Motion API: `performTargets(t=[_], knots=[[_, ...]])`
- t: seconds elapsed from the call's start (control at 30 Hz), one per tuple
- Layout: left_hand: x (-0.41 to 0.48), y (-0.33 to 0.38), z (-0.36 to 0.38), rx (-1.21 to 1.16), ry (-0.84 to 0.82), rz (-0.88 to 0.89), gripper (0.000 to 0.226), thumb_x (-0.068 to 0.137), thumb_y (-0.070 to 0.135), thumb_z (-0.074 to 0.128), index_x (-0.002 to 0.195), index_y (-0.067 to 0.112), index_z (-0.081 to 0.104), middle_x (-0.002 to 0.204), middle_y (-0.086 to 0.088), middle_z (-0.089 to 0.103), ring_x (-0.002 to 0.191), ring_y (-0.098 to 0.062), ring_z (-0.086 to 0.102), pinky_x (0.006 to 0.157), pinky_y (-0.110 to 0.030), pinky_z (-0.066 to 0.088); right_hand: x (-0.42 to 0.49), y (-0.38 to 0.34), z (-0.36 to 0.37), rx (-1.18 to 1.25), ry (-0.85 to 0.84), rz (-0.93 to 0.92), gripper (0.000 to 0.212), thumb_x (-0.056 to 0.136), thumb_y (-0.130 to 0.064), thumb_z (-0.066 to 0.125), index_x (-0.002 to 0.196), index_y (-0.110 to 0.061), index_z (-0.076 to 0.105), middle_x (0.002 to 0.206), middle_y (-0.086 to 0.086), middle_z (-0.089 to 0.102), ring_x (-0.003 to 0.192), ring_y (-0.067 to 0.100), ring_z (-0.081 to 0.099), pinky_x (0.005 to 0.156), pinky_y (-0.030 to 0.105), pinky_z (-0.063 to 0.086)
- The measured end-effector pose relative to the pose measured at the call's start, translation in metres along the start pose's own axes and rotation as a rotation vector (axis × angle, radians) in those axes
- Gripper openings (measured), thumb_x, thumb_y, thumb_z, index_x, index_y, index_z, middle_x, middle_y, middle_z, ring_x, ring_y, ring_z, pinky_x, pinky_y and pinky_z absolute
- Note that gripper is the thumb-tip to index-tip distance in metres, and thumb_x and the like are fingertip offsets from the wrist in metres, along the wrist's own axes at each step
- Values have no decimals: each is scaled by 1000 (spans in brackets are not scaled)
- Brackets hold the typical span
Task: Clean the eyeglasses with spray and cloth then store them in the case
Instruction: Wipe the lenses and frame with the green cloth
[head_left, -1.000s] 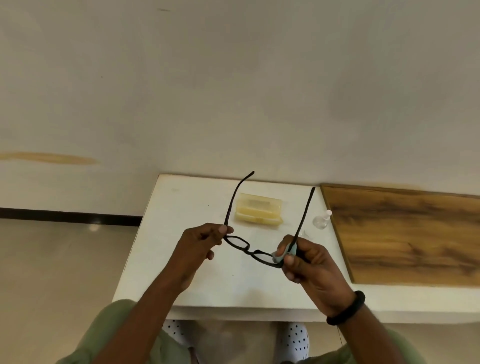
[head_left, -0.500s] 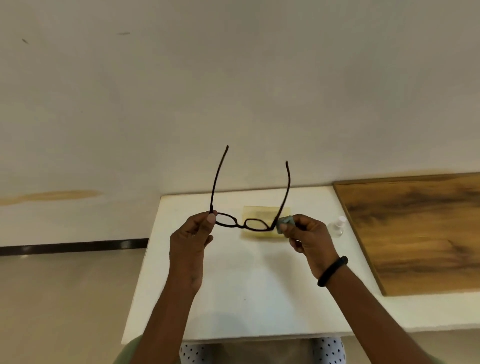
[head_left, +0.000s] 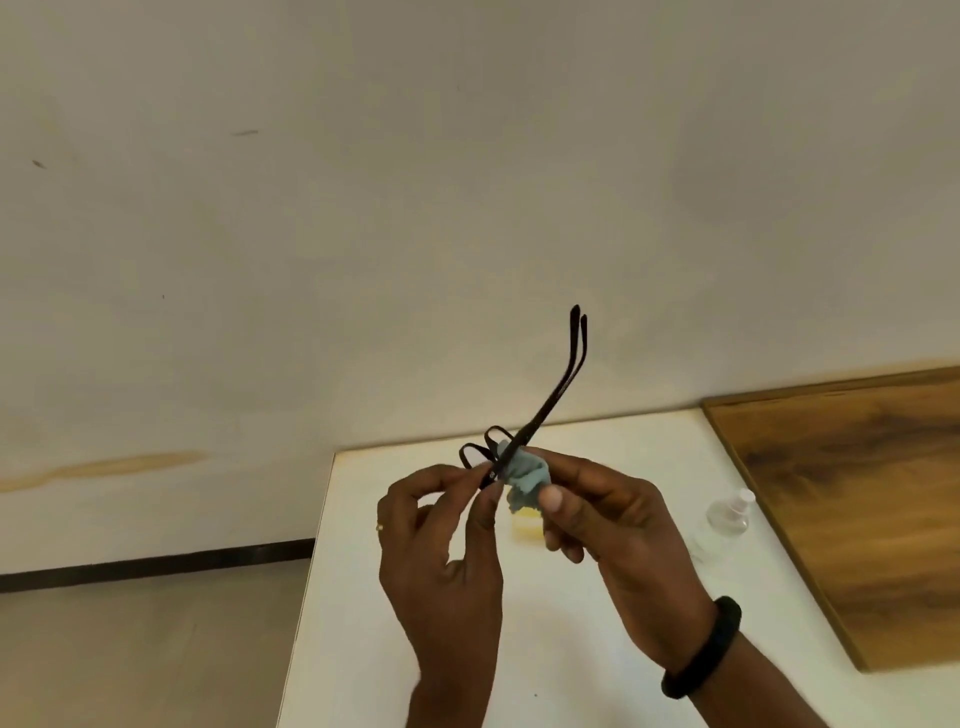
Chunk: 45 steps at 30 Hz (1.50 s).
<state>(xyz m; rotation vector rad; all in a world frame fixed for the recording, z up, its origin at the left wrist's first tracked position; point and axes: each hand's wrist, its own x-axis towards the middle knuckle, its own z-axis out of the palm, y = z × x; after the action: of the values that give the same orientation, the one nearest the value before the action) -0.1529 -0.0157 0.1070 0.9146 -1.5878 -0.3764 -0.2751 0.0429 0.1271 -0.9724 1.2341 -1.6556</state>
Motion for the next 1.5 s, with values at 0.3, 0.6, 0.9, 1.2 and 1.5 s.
performTargets(t=[0.3, 0.6, 0.9, 1.2, 1.5], knots=[[-12, 0, 3, 139, -79, 205, 15, 82, 17, 75, 96, 12, 77, 102, 0, 64, 99, -9, 50, 83, -16, 40, -1, -1, 15, -93, 168, -119, 9, 85, -4, 72, 92, -7, 76, 92, -1, 77, 81, 9, 70, 68, 17, 51], [-14, 9, 11, 215, -77, 266, 21, 89, 25, 66, 89, 9, 79, 90, -8, 69, 92, -18, 50, 77, -21, 41, 1, -6, 21, -3, 255, -159, 13, 80, -12, 67, 86, -4, 75, 77, 1, 72, 68, 6, 63, 62, 13, 45], [-12, 3, 8, 191, -82, 266, 17, 79, 16, 78, 96, 13, 79, 93, -1, 67, 97, -10, 45, 85, -17, 38, 3, -31, 8, -21, 286, -219, 11, 79, -15, 69, 84, -8, 75, 65, -6, 66, 60, 3, 57, 57, 13, 43], [-6, -5, 7, 203, -46, 322, 16, 81, 13, 76, 96, 13, 79, 100, 0, 68, 98, -19, 52, 75, -38, 50, 4, -51, -16, 30, 288, -234, 8, 78, -13, 68, 78, -14, 76, 59, -4, 59, 53, 12, 41, 51, 19, 37], [0, -8, 2, 241, -67, 365, 18, 79, 11, 77, 97, 12, 77, 101, -1, 69, 88, -32, 62, 93, -25, 40, 6, -56, -27, 172, 328, -148, 4, 76, -15, 75, 73, -18, 77, 71, 17, 49, 56, 15, 38, 54, 33, 26]])
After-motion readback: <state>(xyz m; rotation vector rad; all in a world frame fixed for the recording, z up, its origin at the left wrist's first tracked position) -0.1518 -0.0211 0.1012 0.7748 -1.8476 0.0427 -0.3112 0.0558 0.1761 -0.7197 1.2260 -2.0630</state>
